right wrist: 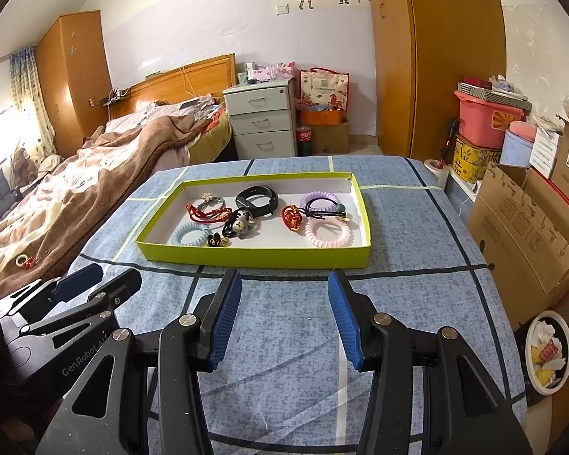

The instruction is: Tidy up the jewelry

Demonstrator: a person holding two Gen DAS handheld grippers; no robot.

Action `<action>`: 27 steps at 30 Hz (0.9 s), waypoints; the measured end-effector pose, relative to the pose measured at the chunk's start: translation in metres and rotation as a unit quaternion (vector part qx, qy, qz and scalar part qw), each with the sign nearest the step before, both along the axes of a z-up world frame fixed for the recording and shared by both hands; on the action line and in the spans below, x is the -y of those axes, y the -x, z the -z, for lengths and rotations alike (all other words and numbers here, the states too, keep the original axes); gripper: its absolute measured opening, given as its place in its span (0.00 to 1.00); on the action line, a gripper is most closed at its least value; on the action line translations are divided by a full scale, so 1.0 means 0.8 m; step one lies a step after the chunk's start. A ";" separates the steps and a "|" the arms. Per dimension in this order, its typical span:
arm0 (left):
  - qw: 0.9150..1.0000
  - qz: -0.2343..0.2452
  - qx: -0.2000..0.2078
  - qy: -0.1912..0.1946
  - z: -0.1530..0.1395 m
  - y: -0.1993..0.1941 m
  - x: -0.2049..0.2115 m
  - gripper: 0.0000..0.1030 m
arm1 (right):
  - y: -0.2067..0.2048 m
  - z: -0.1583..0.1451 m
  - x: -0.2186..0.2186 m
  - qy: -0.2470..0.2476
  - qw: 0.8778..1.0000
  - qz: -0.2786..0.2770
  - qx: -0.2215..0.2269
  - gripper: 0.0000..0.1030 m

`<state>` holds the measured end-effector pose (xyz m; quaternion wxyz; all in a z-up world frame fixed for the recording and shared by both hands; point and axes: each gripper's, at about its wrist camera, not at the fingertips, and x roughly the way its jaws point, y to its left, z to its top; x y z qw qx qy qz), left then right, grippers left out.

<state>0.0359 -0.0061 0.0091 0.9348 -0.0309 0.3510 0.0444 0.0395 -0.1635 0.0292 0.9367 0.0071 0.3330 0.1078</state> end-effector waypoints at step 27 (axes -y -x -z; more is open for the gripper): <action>1.000 0.000 -0.002 0.001 -0.001 0.003 -0.001 0.51 | 0.003 0.000 -0.003 -0.002 1.000 -0.002 -0.001 0.47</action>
